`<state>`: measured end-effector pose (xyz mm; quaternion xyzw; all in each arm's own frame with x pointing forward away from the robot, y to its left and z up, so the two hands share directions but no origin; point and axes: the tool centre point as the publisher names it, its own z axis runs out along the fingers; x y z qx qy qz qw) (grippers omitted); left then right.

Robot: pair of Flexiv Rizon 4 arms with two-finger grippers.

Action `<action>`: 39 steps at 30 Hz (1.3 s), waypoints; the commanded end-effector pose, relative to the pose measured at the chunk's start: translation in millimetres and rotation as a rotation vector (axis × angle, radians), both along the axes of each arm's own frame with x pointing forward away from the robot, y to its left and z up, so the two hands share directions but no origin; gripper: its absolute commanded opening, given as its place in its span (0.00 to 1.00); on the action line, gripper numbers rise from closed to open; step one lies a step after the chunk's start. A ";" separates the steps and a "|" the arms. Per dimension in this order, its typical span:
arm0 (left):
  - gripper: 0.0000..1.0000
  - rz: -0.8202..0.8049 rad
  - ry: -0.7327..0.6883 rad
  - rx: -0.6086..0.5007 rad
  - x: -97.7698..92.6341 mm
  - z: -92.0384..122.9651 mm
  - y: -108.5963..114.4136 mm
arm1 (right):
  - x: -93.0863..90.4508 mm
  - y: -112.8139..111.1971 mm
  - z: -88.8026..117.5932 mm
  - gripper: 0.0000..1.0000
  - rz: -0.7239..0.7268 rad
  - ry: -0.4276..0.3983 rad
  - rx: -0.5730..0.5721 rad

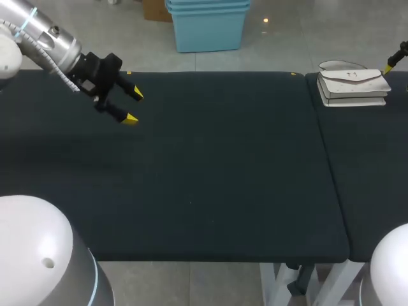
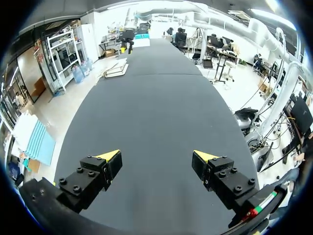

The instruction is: Pick up the bag, open it, inspect its contents, close it, and place it on the opposite side

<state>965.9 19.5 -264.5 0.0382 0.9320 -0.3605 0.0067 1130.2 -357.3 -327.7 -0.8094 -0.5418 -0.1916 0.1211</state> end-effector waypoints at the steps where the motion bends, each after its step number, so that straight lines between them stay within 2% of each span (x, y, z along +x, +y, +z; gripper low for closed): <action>1: 1.00 -0.002 0.000 -0.004 0.9 -0.8 0.3 | 12.4 -8.4 -8.7 1.00 0.022 0.017 0.029; 15: 1.00 -0.002 0.000 -0.004 0.9 -0.8 0.3 | 42.9 -9.7 -35.4 1.00 0.048 0.028 0.101; 22: 1.00 -0.002 0.000 -0.004 0.9 -0.8 0.3 | 58.8 -9.6 -39.8 1.00 0.079 0.035 0.110; 26: 1.00 -0.002 0.000 -0.004 0.9 -0.8 0.3 | 63.4 -6.9 -42.1 0.75 0.096 0.042 0.117; 29: 1.00 -0.002 0.000 -0.004 0.9 -0.8 0.3 | 65.1 -5.1 -45.8 0.64 0.110 0.054 0.126; 34: 1.00 -0.002 0.000 -0.004 0.9 -0.8 0.3 | 66.6 -2.9 -52.6 0.51 0.133 0.082 0.138; 39: 1.00 -0.002 0.000 -0.004 0.9 -0.8 0.3 | 66.9 -1.2 -57.7 0.42 0.152 0.102 0.154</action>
